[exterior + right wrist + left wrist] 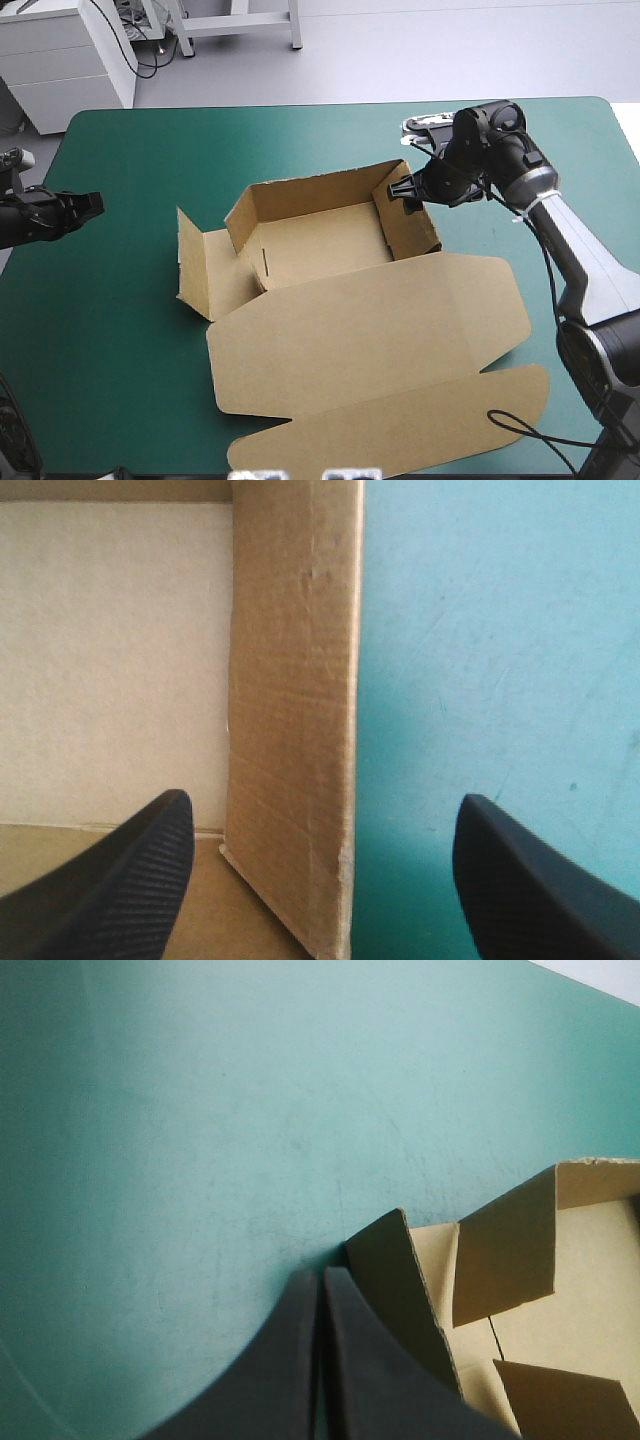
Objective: Fold the box
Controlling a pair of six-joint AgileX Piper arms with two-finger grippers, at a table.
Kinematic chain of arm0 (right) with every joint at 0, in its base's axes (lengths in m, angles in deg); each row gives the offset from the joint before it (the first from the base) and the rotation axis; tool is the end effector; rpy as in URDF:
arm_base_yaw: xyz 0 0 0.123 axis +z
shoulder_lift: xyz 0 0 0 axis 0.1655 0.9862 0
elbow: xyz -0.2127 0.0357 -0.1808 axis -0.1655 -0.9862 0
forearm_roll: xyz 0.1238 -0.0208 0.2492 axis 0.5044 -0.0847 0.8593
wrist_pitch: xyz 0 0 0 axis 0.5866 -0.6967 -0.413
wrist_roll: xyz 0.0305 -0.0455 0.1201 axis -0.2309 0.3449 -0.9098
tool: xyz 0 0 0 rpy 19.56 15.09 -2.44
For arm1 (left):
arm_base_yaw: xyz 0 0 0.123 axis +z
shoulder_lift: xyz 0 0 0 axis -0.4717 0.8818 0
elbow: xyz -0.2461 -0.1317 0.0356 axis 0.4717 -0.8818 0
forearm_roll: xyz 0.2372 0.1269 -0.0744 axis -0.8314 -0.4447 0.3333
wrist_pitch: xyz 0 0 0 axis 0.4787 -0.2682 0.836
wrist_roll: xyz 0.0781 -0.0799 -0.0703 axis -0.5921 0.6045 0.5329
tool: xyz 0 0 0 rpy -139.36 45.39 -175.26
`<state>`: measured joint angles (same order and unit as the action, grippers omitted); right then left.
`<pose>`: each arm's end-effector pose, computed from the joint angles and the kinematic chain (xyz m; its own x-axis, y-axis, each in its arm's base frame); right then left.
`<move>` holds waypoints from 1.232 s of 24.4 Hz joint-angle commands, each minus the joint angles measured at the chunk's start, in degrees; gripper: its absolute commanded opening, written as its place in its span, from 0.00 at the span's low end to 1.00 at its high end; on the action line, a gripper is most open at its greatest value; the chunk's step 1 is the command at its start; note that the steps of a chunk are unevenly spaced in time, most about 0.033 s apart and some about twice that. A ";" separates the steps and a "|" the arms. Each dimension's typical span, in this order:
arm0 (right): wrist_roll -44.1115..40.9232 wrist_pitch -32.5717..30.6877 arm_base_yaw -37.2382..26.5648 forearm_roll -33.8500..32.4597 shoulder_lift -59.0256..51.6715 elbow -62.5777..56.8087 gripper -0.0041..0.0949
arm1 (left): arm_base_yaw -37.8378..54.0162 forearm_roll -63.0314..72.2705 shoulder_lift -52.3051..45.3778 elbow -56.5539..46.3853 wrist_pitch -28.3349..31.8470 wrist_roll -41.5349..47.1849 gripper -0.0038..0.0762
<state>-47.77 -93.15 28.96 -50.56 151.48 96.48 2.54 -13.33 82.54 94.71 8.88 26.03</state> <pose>0.4040 0.1501 0.3037 -0.8913 -0.2361 -0.3872 -0.2871 0.9547 0.0787 0.3343 0.1004 0.3071 -0.6891 -0.2802 -0.6683 0.0360 0.9078 -0.4178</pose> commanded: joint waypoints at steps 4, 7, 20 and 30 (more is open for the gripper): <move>1.82 2.77 -0.18 -0.31 -0.34 -2.62 0.71 | -0.27 3.23 -1.70 1.65 0.86 0.08 0.04; 2.28 3.69 -0.18 0.19 2.65 -2.62 0.71 | -0.27 3.23 -1.70 1.65 0.96 0.08 0.04; 6.12 -0.32 -0.18 0.31 5.65 -2.62 0.26 | -0.27 3.23 -1.70 1.60 1.59 -0.06 0.04; 6.58 -0.32 -0.18 -0.45 4.40 -2.43 0.02 | -0.27 3.23 -1.70 -0.08 3.27 -0.18 0.04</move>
<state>-42.32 -91.86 28.96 -50.71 160.17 92.67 2.54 -13.33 82.54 93.92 10.52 25.97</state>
